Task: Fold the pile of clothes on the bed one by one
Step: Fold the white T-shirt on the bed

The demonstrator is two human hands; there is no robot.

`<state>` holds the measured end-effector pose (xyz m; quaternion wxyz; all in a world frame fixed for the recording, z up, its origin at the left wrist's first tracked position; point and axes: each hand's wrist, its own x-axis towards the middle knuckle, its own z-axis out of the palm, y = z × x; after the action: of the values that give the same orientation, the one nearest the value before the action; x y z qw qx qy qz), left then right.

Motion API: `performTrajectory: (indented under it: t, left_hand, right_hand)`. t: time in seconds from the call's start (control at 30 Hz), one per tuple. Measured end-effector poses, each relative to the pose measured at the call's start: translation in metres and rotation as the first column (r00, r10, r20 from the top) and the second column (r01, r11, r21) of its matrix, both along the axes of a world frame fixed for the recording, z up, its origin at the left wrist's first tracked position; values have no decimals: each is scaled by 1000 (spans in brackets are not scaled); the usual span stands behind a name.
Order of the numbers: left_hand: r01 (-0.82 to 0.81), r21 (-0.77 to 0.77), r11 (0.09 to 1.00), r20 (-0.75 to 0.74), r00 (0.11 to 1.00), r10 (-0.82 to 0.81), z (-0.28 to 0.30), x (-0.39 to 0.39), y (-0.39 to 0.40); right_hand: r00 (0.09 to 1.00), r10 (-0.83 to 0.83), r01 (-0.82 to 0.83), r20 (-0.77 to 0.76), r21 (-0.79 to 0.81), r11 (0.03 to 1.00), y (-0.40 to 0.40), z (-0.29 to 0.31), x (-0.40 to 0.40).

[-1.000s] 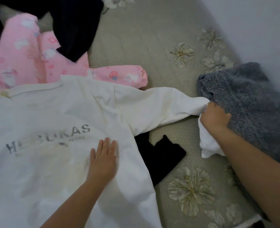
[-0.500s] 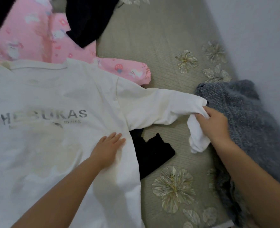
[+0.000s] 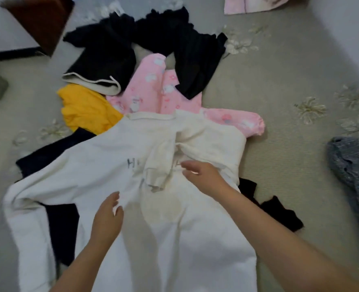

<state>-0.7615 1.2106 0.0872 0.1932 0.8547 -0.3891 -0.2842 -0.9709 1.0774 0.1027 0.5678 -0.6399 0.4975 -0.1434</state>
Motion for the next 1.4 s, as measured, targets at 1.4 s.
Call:
performTrajectory:
  t: [1.4]
  left_hand:
    - [-608,121,784,-692,515,506,-57,131,-184]
  right_hand:
    - [535,-196,-275,-822,-389,879,-27,-118,26]
